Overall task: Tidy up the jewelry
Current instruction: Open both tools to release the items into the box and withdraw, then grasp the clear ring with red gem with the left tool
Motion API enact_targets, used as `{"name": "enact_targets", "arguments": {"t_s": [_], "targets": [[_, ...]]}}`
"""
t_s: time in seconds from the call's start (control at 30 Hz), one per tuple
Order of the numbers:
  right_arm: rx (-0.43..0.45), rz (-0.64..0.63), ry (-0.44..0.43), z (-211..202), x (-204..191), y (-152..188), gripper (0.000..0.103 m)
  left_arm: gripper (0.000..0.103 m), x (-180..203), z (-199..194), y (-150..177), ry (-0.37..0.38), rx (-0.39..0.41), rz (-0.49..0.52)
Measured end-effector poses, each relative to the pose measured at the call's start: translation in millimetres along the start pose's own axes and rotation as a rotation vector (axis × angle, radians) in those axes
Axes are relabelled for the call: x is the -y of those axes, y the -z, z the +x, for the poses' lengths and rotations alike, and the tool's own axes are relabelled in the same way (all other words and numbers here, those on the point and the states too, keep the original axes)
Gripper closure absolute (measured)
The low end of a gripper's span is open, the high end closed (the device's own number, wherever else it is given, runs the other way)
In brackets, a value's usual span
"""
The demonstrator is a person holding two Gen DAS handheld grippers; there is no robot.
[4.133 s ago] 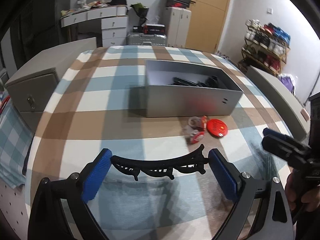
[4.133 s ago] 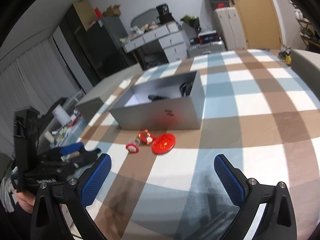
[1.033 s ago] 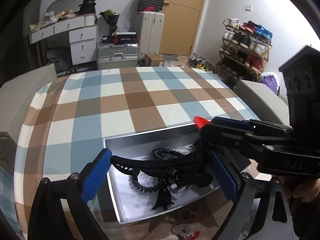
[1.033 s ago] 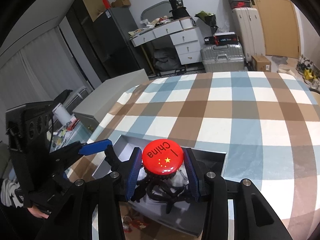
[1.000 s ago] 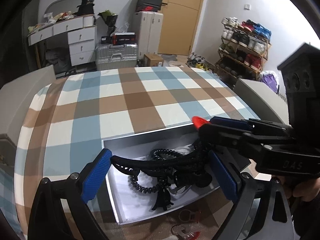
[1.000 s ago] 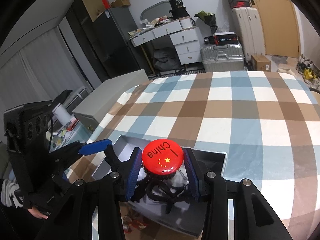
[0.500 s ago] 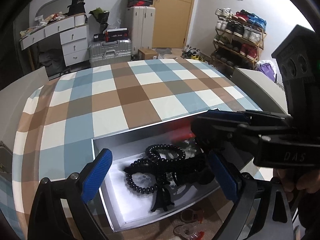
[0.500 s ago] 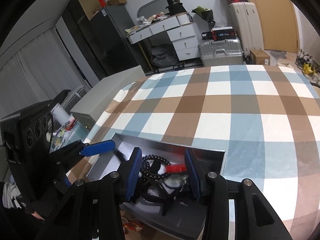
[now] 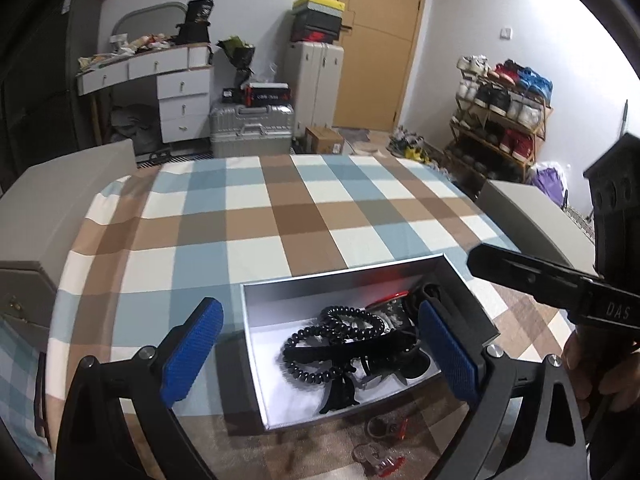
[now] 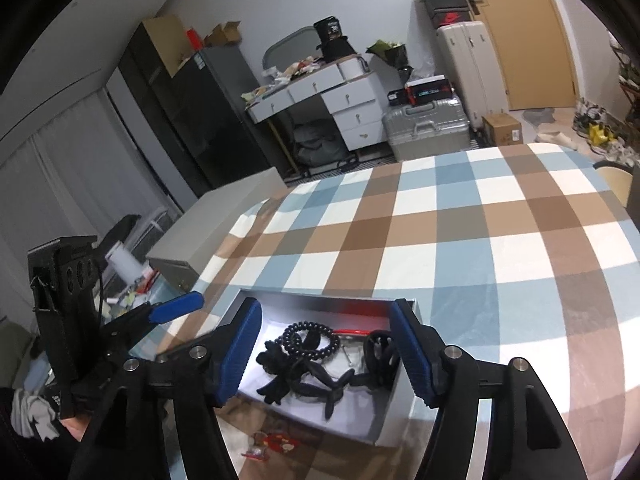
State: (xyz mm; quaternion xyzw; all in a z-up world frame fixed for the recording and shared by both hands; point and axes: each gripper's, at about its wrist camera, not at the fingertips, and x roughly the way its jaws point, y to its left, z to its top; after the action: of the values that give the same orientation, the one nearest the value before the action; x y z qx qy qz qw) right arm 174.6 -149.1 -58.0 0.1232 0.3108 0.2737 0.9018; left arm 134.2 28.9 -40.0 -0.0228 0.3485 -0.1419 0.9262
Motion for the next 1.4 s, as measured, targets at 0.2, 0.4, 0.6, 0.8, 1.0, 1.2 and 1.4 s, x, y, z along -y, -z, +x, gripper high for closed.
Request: {"name": "enact_targets", "arguments": {"t_s": [0.2,0.4,0.6,0.8,1.0,1.2,1.4], "targets": [[0.026,0.009,-0.006,-17,-7,7,0.027,0.007,6,-17,2,-0.002,0.034,0.002],[0.053,0.004,0.003,-34,-14,16,0.017,0.007,17,-30,9,0.036,0.023,0.014],[0.03,-0.004,0.037,-42,-20,37,0.015,0.007,18,-37,22,0.007,0.004,-0.019],[0.031,-0.047,0.09,-47,-25,56,0.005,0.007,11,-39,42,-0.033,-0.027,-0.067],[0.024,-0.07,0.104,-47,-27,77,0.0,0.007,9,-30,65,0.004,-0.089,-0.105],[-0.031,-0.042,0.094,-37,-23,95,0.0,0.008,15,-10,88,0.046,-0.196,-0.108],[-0.064,-0.028,0.09,-34,-18,102,0.0,0.011,15,-3,90,0.053,-0.215,-0.12]]}}
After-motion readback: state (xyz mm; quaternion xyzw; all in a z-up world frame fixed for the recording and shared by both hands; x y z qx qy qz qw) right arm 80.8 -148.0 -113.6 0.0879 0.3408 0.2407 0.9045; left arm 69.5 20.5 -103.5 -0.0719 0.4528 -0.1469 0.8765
